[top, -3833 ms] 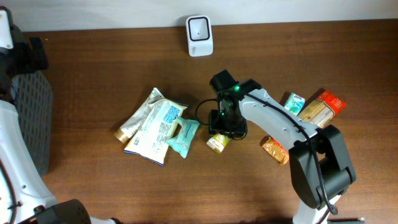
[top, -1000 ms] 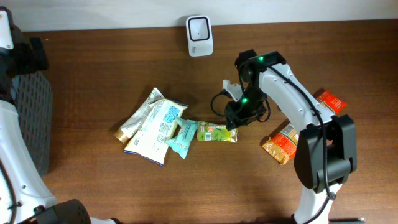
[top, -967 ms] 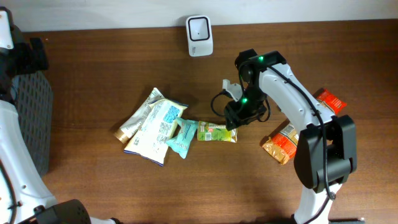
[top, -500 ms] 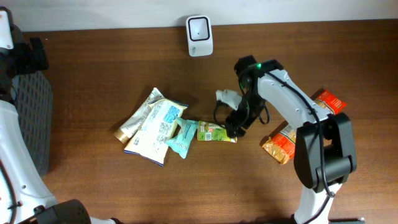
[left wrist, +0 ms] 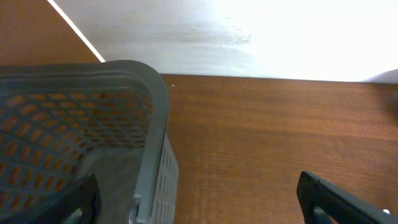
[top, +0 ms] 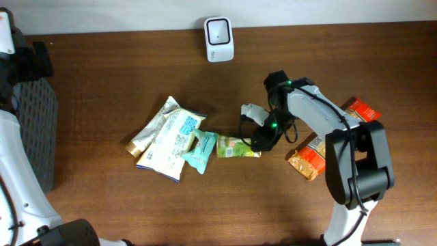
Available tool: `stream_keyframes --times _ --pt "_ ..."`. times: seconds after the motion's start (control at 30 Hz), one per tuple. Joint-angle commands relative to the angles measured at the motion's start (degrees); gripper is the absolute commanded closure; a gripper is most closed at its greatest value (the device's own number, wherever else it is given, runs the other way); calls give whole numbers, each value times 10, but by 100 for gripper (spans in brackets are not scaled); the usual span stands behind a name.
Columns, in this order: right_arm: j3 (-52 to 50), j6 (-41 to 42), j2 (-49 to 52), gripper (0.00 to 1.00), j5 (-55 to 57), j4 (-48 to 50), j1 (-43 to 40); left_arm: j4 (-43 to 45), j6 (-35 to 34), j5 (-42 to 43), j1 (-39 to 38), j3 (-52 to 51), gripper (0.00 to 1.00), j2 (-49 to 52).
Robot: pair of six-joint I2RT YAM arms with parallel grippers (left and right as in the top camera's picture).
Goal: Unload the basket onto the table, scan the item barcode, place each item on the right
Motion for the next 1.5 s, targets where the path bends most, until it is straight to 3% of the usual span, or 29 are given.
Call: stream_keyframes --times 0.0,0.1,0.23,0.33,0.5,0.63,0.73,0.9,1.0,1.13,1.33,1.47 --pt "-15 -4 2 62 -80 -5 0 0 9 2 0 4 1 -9" --pt "-43 -4 2 75 -116 -3 0 0 9 2 0 4 1 -9" --pt "-40 47 1 62 -108 -6 -5 0 9 2 0 4 1 -9" --pt "29 66 -7 62 -102 -62 -17 0 9 2 0 4 1 -9" --pt "154 186 -12 62 4 -106 -16 0 9 2 0 4 1 -9" --pt "155 286 -11 62 10 -71 -15 0 9 2 0 4 1 -9" --pt "155 290 -11 57 9 -70 -15 0 9 2 0 4 1 -9" --pt "135 217 -10 52 10 -77 13 0 9 2 0 4 1 -9" --pt "127 136 -10 38 54 -99 43 0 9 2 0 4 1 -9" --pt "127 32 -10 31 110 -90 50 0 9 2 0 4 1 -9" --pt "126 -118 12 29 2 -105 50 0 9 2 0 4 1 -9" --pt "105 -155 47 15 -28 -116 60 0 9 2 0 4 1 -9"
